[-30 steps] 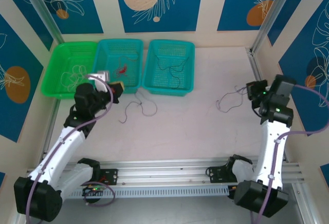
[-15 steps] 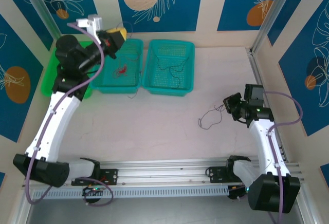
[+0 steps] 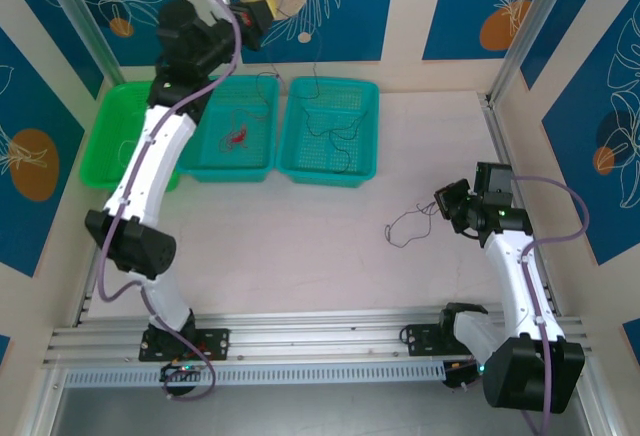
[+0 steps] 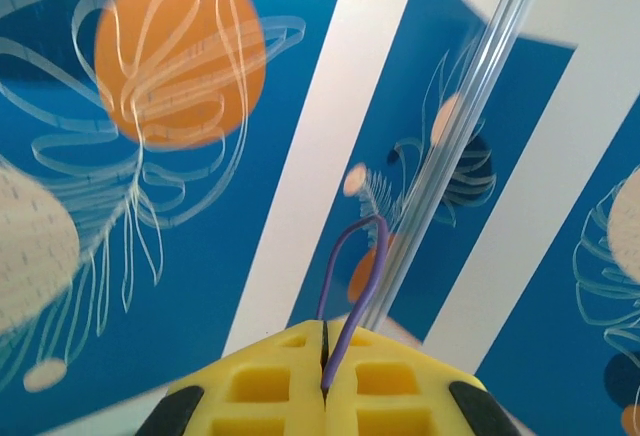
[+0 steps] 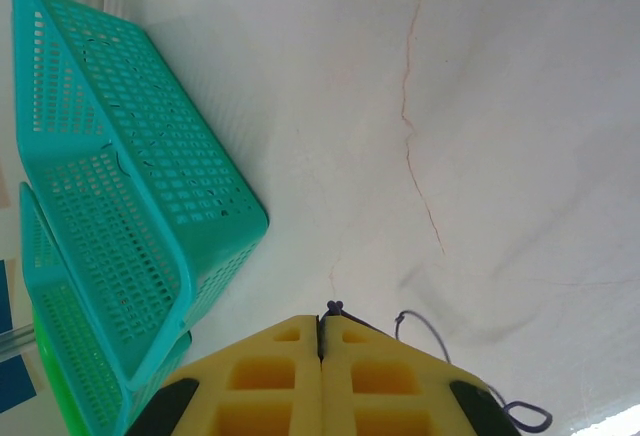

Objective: Untangle the cables

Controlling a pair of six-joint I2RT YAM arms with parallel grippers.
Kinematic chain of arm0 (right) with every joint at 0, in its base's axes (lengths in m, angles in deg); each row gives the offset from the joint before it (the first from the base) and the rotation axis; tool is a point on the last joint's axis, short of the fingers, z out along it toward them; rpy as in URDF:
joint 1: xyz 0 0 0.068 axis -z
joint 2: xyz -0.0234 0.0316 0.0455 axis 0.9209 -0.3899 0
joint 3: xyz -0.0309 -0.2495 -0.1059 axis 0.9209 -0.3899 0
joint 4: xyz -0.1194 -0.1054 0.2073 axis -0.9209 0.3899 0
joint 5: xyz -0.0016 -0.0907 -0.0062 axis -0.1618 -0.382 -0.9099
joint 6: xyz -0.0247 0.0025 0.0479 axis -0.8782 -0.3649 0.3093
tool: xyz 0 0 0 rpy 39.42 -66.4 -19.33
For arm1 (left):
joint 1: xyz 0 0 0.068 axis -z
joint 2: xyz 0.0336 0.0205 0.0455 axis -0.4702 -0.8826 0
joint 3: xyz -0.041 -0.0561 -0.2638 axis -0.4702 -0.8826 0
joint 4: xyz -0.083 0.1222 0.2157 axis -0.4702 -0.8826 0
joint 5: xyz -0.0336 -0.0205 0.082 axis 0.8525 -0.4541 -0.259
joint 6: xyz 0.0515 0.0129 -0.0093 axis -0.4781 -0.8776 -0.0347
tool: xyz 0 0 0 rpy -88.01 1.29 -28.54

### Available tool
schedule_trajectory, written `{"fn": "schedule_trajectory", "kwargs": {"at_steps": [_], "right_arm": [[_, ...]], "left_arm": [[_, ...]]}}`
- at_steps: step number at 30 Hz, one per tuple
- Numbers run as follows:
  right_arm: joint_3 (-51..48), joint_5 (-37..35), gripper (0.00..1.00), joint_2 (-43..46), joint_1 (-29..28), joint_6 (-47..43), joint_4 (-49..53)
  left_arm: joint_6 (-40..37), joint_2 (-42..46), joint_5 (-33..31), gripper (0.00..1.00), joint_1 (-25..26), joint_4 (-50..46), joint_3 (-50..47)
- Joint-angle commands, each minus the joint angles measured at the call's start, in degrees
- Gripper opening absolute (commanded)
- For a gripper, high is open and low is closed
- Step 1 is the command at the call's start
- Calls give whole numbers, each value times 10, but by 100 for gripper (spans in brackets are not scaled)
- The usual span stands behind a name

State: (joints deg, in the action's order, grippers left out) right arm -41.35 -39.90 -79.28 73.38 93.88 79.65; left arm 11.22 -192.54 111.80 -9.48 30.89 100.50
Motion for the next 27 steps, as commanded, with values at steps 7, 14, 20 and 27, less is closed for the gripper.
{"fn": "schedule_trajectory", "kwargs": {"at_steps": [7, 14, 20, 27], "right_arm": [[-6, 11, 0, 5, -4, -10, 2], [-11, 6, 0, 18, -4, -13, 6], [-6, 20, 0, 17, -4, -14, 6], [38, 105, 0, 2, -7, -50, 0]], "left_arm": [[-58, -87, -44, 0, 62, -38, -17], [-77, -114, -80, 0, 67, -9, -112], [-85, -87, -94, 49, 67, 19, -188], [-140, 57, -23, 78, 69, 47, -293]]}}
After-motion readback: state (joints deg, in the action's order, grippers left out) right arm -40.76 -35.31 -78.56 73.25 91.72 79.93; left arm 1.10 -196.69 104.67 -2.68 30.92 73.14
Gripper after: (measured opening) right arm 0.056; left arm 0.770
